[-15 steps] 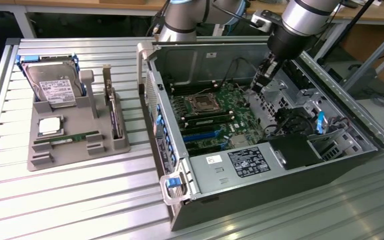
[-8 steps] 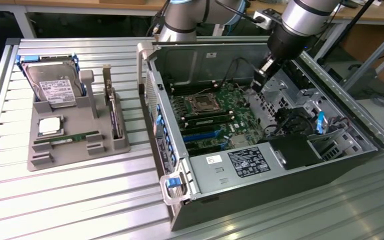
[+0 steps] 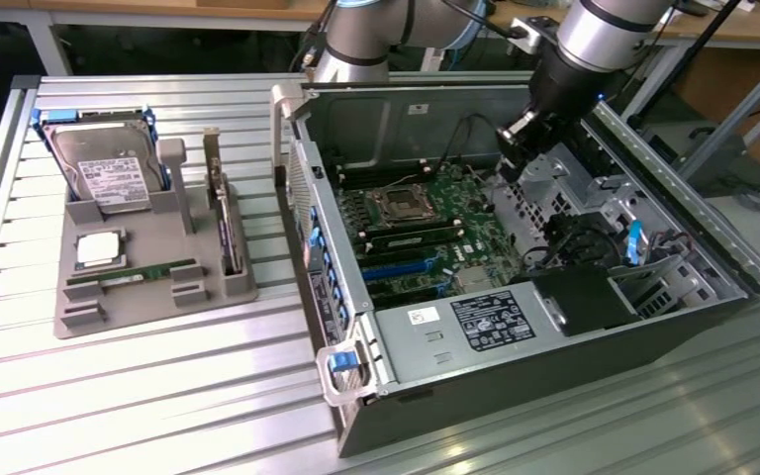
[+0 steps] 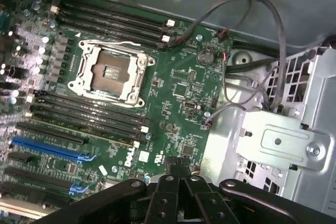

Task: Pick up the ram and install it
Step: 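Press down the ram until it locks into place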

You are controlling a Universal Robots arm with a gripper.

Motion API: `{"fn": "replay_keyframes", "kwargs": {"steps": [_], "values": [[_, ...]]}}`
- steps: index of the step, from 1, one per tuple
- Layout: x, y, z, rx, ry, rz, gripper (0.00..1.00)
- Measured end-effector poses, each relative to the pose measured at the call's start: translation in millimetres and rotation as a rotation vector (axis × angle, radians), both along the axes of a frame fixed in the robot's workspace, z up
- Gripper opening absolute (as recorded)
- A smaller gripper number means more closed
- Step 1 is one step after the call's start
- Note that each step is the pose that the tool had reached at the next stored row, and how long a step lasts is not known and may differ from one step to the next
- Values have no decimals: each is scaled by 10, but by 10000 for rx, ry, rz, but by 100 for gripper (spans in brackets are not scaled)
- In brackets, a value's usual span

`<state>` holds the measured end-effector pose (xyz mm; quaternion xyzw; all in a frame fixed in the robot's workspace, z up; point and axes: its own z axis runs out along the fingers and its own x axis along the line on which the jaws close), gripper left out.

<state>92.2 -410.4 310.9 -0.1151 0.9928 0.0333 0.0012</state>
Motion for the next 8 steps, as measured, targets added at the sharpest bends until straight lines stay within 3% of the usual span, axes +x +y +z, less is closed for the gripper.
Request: {"fn": "replay_keyframes", "kwargs": {"steps": [2,3,5,8], "values": [[0,0,-4,2,0,-721,10],[0,0,-8,1,0,-1366,10],[0,2,-11,4,1,-1918,10],[0,1,-10,2,0,-1922,10]]}}
